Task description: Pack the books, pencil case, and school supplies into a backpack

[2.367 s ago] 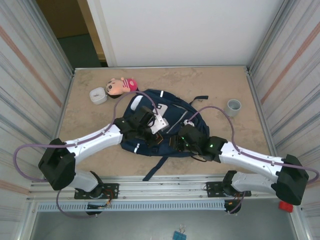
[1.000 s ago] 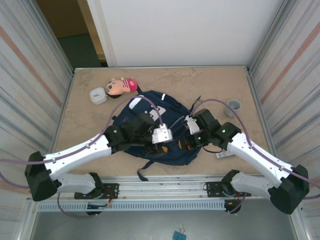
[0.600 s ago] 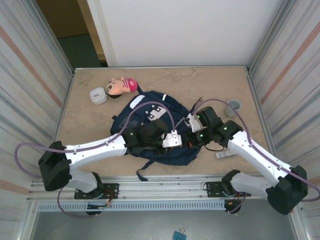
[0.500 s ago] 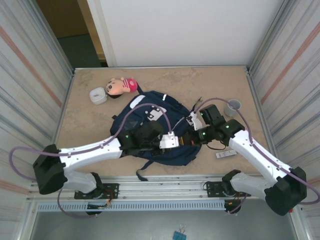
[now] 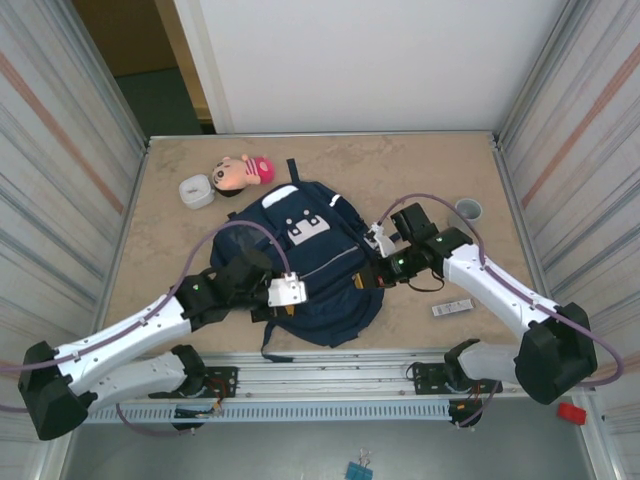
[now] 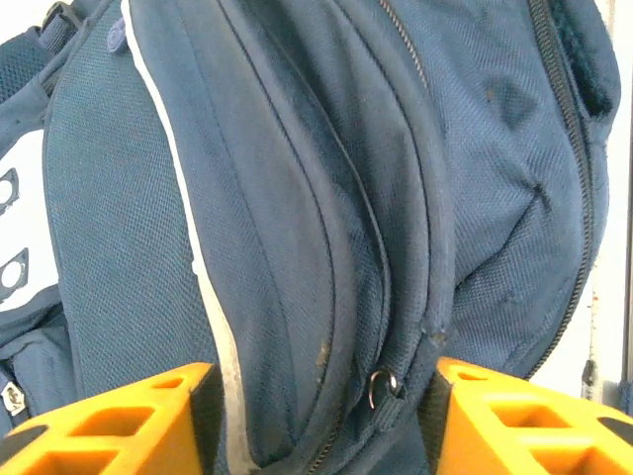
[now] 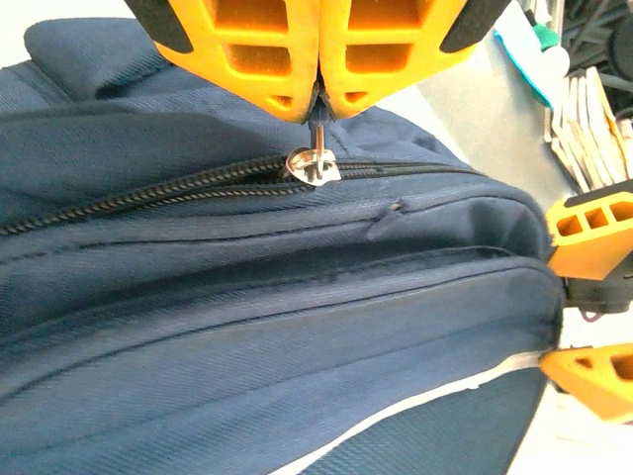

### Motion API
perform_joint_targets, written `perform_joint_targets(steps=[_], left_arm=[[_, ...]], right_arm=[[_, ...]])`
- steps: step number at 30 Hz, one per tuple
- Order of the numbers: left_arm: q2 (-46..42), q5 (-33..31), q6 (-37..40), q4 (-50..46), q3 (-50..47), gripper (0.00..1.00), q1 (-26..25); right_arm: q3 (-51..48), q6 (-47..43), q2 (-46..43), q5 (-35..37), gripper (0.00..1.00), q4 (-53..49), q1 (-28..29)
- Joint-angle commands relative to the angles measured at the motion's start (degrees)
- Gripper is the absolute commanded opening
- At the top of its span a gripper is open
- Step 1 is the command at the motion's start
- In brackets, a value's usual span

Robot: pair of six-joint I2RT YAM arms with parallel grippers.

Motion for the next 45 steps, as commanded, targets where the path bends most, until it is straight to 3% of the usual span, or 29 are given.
perform_joint_targets(steps=[1, 3, 6, 12, 14, 16, 20, 24, 32, 36, 45], left_arm=[[2.07, -0.72, -10.11, 2.17, 6.83, 0.64, -1.91], [5.93, -2.47, -14.59, 5.68, 10.07, 0.66, -4.62], [12.46, -4.26, -15.4, 8.54, 13.63, 0.66, -7.87], [25.23, -3.19, -17.07, 8.35, 18.5, 0.65, -9.38], [27.28, -4.03, -17.15, 7.57, 18.8, 0.56, -9.43], [27.98, -5.13, -16.43, 7.28, 17.92, 0.39, -9.32], [24.77, -2.05, -10.16, 6.38, 14.71, 0.14, -9.03], [16.64, 2.08, -2.61, 9.36, 7.82, 0.02, -8.58], [4.32, 10.22, 5.53, 5.22, 3.31, 0.01, -5.87], [1.8, 14.85, 9.74, 4.64, 2.15, 0.01, -5.94], [0.65, 17.1, 14.32, 1.01, 2.62, 0.0, -6.13]], right_arm=[[2.64, 0.88, -1.37, -0.63, 0.0, 2.0, 1.83], [2.67, 1.37, -1.82, -0.33, 0.0, 1.86, 2.46], [2.67, 1.88, -2.57, -0.35, 0.0, 1.78, 2.74], [2.9, 1.73, -3.66, -0.83, 0.0, 1.19, 2.52], [2.57, 1.64, -3.98, -0.81, 0.0, 1.03, 1.94], [1.99, 1.81, -4.43, -0.11, 0.0, 0.66, 1.05], [1.84, 2.48, -4.39, 9.24, 0.0, -3.34, -1.62], [1.86, 1.82, -2.74, 16.29, 0.0, -4.45, -3.11], [2.59, 4.63, 2.65, 20.6, 0.0, 5.86, -6.98], [4.93, 4.81, 8.21, 21.27, 0.0, 11.94, -7.45], [12.16, 4.89, 20.32, 23.94, 0.0, 20.02, -9.8]])
